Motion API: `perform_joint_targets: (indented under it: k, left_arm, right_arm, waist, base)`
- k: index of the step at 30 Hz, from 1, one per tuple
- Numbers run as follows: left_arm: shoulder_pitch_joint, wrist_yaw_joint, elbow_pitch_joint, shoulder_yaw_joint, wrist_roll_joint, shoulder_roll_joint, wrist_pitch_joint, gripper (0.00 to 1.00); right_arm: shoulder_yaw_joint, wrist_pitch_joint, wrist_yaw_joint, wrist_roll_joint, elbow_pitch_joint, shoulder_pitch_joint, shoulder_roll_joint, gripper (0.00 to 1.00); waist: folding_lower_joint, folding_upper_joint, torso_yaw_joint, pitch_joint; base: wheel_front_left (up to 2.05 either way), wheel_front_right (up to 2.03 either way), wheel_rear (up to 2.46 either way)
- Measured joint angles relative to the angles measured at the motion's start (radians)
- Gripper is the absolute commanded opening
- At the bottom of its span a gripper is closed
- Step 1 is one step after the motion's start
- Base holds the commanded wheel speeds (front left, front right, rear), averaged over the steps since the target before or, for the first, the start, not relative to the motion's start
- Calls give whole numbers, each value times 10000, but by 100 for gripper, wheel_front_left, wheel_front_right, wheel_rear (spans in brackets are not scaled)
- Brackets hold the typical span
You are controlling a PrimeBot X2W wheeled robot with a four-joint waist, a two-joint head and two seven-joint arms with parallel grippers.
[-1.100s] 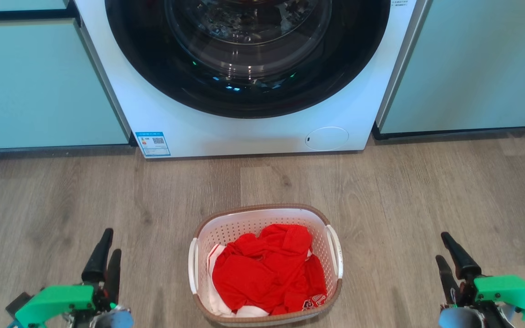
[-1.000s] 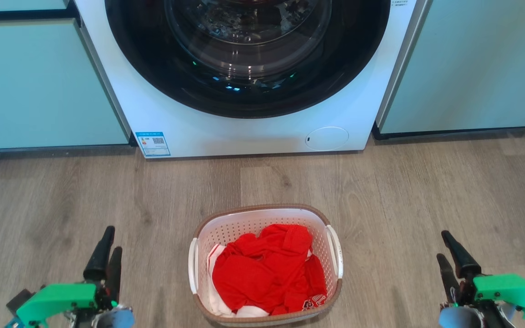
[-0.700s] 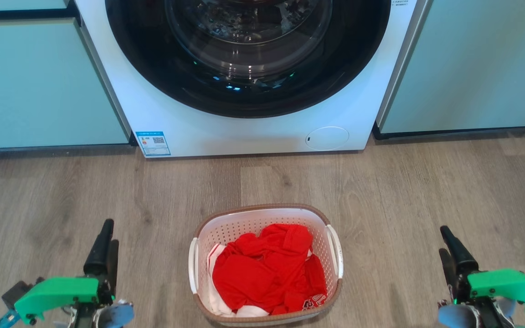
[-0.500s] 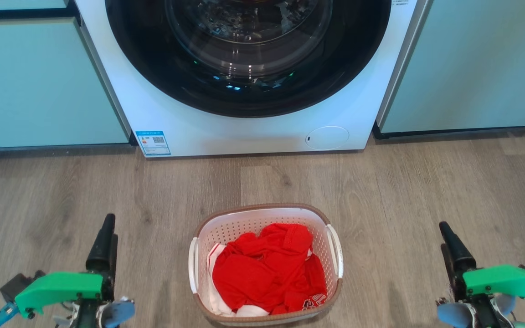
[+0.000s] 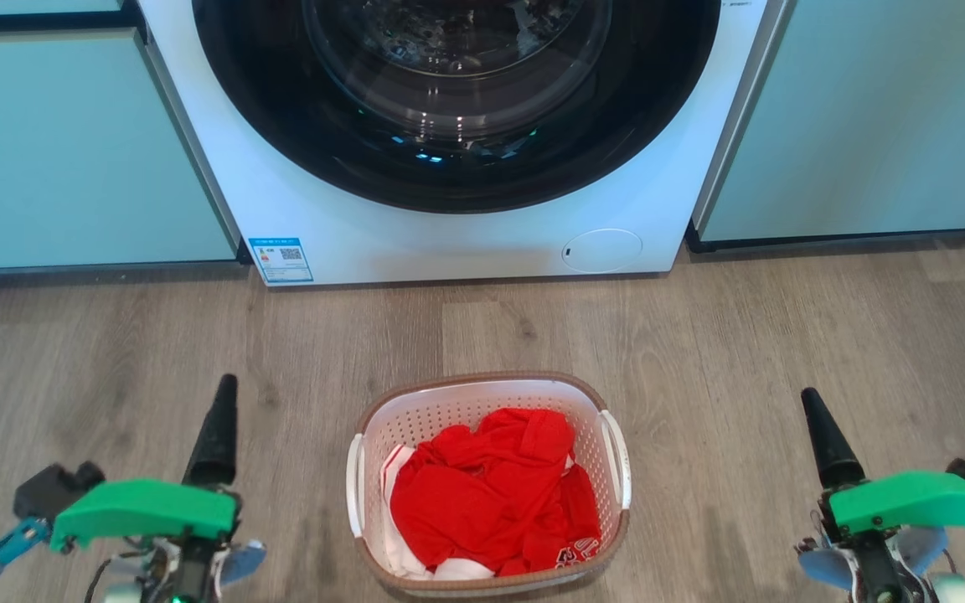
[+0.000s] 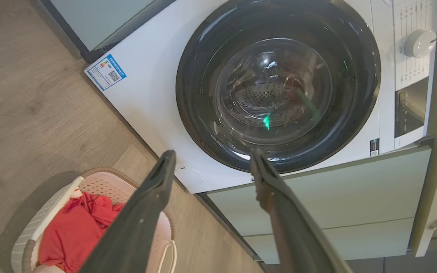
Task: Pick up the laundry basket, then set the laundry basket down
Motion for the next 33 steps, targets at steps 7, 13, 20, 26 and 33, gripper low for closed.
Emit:
perform_joint_targets:
  k: [7, 13, 20, 26, 33]
  left_arm:
    - [7, 174, -234, -198, 1463, 0, -176, 100]
    - [25, 353, -343, -412, 2539, 17, -351, 100]
    - [50, 621, -533, -736, 3561, 134, -575, 100]
    - [215, 823, -589, -920, 4197, 234, -711, 100]
    - [378, 1080, -696, -1103, 4989, 288, -880, 100]
  right_arm:
    - [176, -178, 0, -1072, -245, 4, -4, 100]
    - [334, -353, 0, -1960, -424, 7, -4, 100]
    - [525, -558, 0, -2924, -548, 12, -6, 100]
    - [598, -704, 0, -3576, -646, 18, -8, 100]
    - [686, -922, 0, -4466, -769, 42, -12, 100]
  waist:
    - [0, 0, -3, 24]
    - [0, 0, -3, 39]
    - [0, 0, -1, 43]
    - [0, 0, 1, 38]
    - [0, 0, -3, 42]
  base:
    - [0, 0, 0]
    - [0, 0, 0]
    - [0, 0, 0]
    - [0, 0, 0]
    - [0, 0, 0]
